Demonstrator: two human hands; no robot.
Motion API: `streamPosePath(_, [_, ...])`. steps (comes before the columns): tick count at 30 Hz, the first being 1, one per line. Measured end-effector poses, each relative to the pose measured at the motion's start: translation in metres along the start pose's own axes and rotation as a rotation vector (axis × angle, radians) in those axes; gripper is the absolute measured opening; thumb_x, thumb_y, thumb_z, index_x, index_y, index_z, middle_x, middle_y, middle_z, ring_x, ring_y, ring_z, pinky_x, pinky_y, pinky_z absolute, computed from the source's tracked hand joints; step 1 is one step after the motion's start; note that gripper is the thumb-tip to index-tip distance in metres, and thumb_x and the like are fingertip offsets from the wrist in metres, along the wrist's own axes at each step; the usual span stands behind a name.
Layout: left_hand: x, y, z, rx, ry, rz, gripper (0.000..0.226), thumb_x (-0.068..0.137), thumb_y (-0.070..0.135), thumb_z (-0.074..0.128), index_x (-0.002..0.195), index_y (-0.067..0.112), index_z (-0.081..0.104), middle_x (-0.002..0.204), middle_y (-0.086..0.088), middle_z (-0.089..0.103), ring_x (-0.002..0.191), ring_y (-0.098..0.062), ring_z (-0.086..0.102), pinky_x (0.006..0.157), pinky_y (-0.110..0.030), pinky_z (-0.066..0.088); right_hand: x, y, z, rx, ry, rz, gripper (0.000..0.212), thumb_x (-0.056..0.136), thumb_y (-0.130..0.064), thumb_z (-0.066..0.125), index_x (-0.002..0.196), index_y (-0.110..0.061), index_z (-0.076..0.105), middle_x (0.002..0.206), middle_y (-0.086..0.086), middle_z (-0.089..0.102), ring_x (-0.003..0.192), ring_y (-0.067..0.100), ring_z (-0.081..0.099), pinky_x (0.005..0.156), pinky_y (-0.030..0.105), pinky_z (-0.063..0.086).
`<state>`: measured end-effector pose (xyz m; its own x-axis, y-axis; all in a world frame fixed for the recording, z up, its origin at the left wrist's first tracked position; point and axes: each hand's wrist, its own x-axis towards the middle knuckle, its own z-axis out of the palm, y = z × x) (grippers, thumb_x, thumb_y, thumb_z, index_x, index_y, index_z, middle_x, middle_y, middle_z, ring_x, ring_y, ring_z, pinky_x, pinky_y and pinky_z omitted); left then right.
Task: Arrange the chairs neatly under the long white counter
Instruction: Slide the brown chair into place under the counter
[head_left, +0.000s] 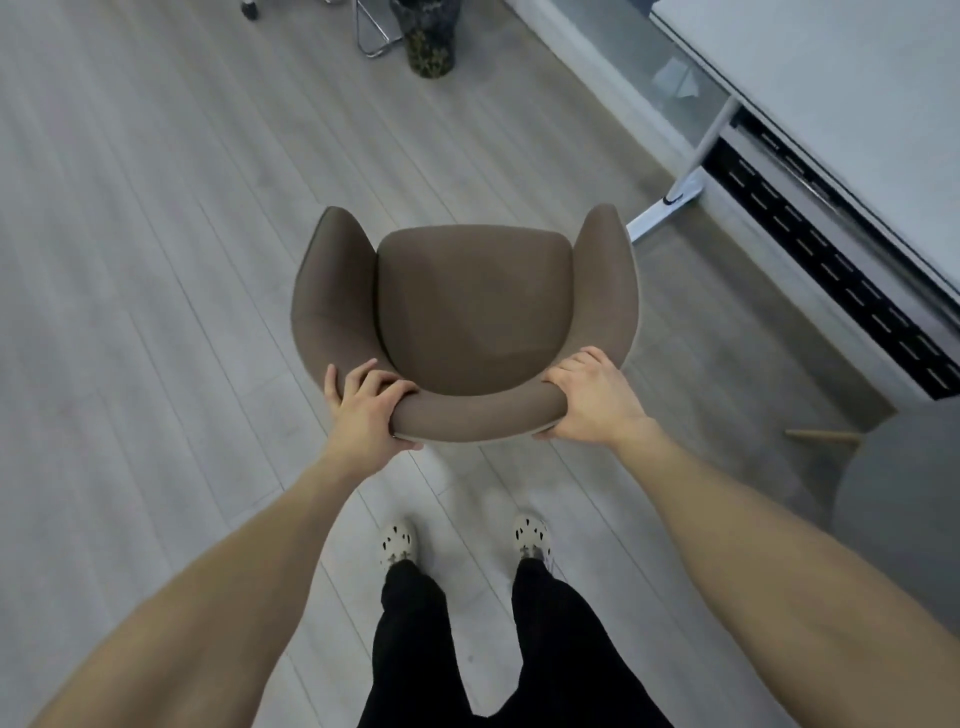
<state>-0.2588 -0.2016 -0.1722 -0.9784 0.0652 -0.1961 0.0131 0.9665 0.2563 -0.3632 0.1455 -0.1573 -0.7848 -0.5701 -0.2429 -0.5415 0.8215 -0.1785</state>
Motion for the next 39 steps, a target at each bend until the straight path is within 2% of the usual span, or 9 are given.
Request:
streamPosePath(12, [0.157, -0.040, -0.040, 0.136, -0.162, 0.431, 0.091, 0.045, 0.062, 0.099, 0.128, 0.042, 0.067, 0.130, 0.003, 0.059, 0.152, -0.035, 0.032, 0.125, -0.070, -0.004, -0.013, -0.054, 0.028, 0.170, 0.162, 0.527, 0.092, 0.054, -0.094, 0.063, 0.112, -0.023, 0.074, 0.107, -0.002, 0.072, 0.110, 0.024, 0.061, 0.118, 0.041, 0.033])
streamPosePath(16, [0.205, -0.007, -0.047, 0.202, -0.251, 0.550, 0.099, 0.044, 0.059, 0.099, 0.135, 0.040, 0.064, 0.142, 0.001, 0.056, 0.159, -0.032, 0.020, 0.125, -0.063, -0.013, -0.031, -0.070, 0.023, 0.205, 0.112, 0.675, 0.100, 0.068, -0.092, 0.061, 0.136, -0.019, 0.064, 0.133, 0.002, 0.066, 0.132, 0.024, 0.052, 0.127, 0.044, 0.022])
streamPosePath(18, [0.216, 0.015, -0.055, 0.212, -0.338, 0.580, 0.106, 0.046, 0.068, 0.090, 0.143, 0.043, 0.058, 0.157, -0.001, 0.045, 0.163, -0.028, 0.006, 0.126, -0.061, -0.017, -0.036, -0.075, 0.014, 0.294, 0.083, 0.760, 0.107, 0.078, -0.100, 0.043, 0.145, -0.018, 0.060, 0.145, 0.002, 0.060, 0.143, 0.023, 0.045, 0.131, 0.046, 0.014])
streamPosePath(22, [0.223, 0.040, -0.085, -0.065, -0.443, 0.426, 0.090, 0.063, 0.091, 0.055, 0.144, 0.051, 0.057, 0.175, 0.003, 0.024, 0.164, -0.018, 0.000, 0.131, -0.054, -0.003, -0.035, -0.080, 0.013, 0.454, 0.150, 1.100, 0.101, 0.090, -0.092, 0.006, 0.151, -0.028, 0.057, 0.168, 0.005, 0.039, 0.162, 0.021, 0.013, 0.132, 0.053, -0.001])
streamPosePath(25, [0.238, 0.044, -0.094, -0.322, -0.281, 0.165, 0.095, 0.068, 0.093, 0.052, 0.151, 0.047, 0.052, 0.177, -0.004, 0.016, 0.164, -0.025, 0.005, 0.132, -0.048, 0.010, -0.029, -0.084, 0.019, 0.567, 0.252, 1.557, 0.109, 0.087, -0.091, 0.036, 0.168, -0.018, 0.023, 0.178, 0.015, 0.000, 0.164, 0.031, -0.009, 0.125, 0.067, 0.006])
streamPosePath(28, [0.259, 0.056, -0.090, -0.484, -0.345, -0.048, 0.107, 0.076, 0.085, 0.067, 0.166, 0.045, 0.025, 0.177, -0.013, -0.004, 0.163, -0.031, 0.012, 0.132, -0.045, 0.016, -0.017, -0.080, 0.014, 0.981, 0.369, 1.764, 0.129, 0.087, -0.072, 0.066, 0.168, -0.011, -0.013, 0.175, 0.025, -0.008, 0.160, 0.046, 0.013, 0.123, 0.062, 0.025])
streamPosePath(31, [0.270, 0.075, -0.073, -0.232, -0.407, -0.082, 0.127, 0.070, 0.074, 0.084, 0.168, 0.044, 0.008, 0.172, -0.017, -0.027, 0.155, -0.051, 0.025, 0.125, -0.051, 0.030, -0.005, -0.068, 0.009, 1.128, 0.445, 1.808, 0.121, 0.097, -0.044, 0.068, 0.163, -0.007, -0.027, 0.167, 0.035, 0.011, 0.139, 0.051, 0.048, 0.114, 0.050, 0.039])
streamPosePath(34, [0.275, 0.090, -0.058, -0.060, -0.350, -0.032, 0.126, 0.063, 0.064, 0.089, 0.165, 0.037, 0.020, 0.169, -0.020, -0.033, 0.148, -0.057, 0.030, 0.119, -0.051, 0.038, -0.006, -0.053, 0.010, 1.118, 0.460, 1.828, 0.116, 0.099, -0.035, 0.064, 0.163, -0.011, -0.029, 0.162, 0.034, 0.018, 0.126, 0.050, 0.057, 0.111, 0.047, 0.042])
streamPosePath(39, [0.304, 0.121, -0.057, -0.010, -0.393, 0.059, 0.115, 0.064, 0.073, 0.084, 0.158, 0.026, 0.036, 0.167, -0.023, -0.036, 0.151, -0.059, 0.020, 0.120, -0.053, 0.036, -0.009, -0.010, 0.006, 1.077, 0.506, 1.839, 0.110, 0.098, -0.031, 0.060, 0.165, -0.018, -0.026, 0.162, 0.034, 0.018, 0.121, 0.052, 0.060, 0.110, 0.047, 0.043])
